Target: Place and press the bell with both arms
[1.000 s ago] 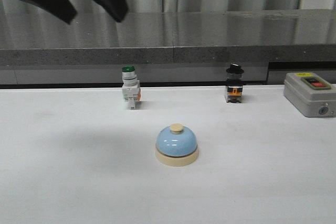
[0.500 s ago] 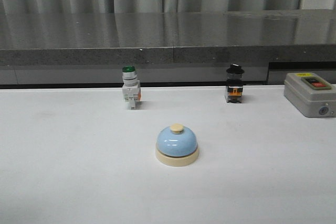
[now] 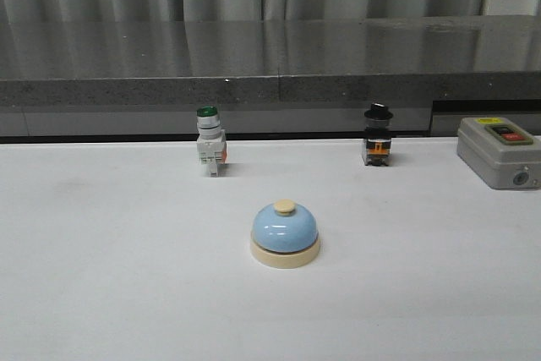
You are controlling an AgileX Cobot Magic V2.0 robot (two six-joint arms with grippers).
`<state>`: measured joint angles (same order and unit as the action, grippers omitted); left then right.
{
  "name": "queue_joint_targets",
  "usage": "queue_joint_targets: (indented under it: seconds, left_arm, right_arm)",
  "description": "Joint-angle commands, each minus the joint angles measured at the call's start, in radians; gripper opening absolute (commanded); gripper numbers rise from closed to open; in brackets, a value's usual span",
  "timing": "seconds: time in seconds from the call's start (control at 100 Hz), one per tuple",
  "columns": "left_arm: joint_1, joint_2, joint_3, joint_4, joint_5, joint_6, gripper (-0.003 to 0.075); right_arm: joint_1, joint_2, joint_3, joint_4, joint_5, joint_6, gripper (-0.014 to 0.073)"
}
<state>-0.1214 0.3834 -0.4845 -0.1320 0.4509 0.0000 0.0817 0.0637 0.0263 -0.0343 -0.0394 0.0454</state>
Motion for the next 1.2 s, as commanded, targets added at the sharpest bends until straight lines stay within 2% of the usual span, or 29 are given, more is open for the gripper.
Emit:
queue_joint_targets:
  seconds: [0.0,0.14,0.32,0.95,1.09,1.19]
  left_arm:
    - [0.003,-0.011,-0.021,-0.014,-0.07,-0.012,0.0498]
    - [0.003,-0.011,-0.021,-0.014,-0.07,-0.012,0.0302]
    - [0.003,-0.011,-0.021,-0.014,-0.07,-0.012,-0.0018]
    - [0.003,-0.011,-0.021,-0.014,-0.07,-0.012,-0.002]
    - [0.003,-0.011,-0.013,-0.004,-0.134,-0.012,-0.002]
    - [0.003,-0.012,0.027,0.022,-0.231,-0.012,-0.002]
  right_arm:
    - [-0.007,0.005,-0.015,-0.002,-0.077,-0.008,-0.006]
    - [-0.007,0.005,-0.015,-0.002,-0.077,-0.008,-0.006]
    - [-0.007,0.005,-0.015,-0.002,-0.077,-0.008,-0.006]
    - [-0.007,0.005,-0.015,-0.002,-0.077,-0.008,-0.006]
    - [-0.007,0.005,-0.015,-0.002,-0.077,-0.008,-0.006]
    - [-0.007,0.005,-0.015,-0.002,-0.077,-0.008,-0.006]
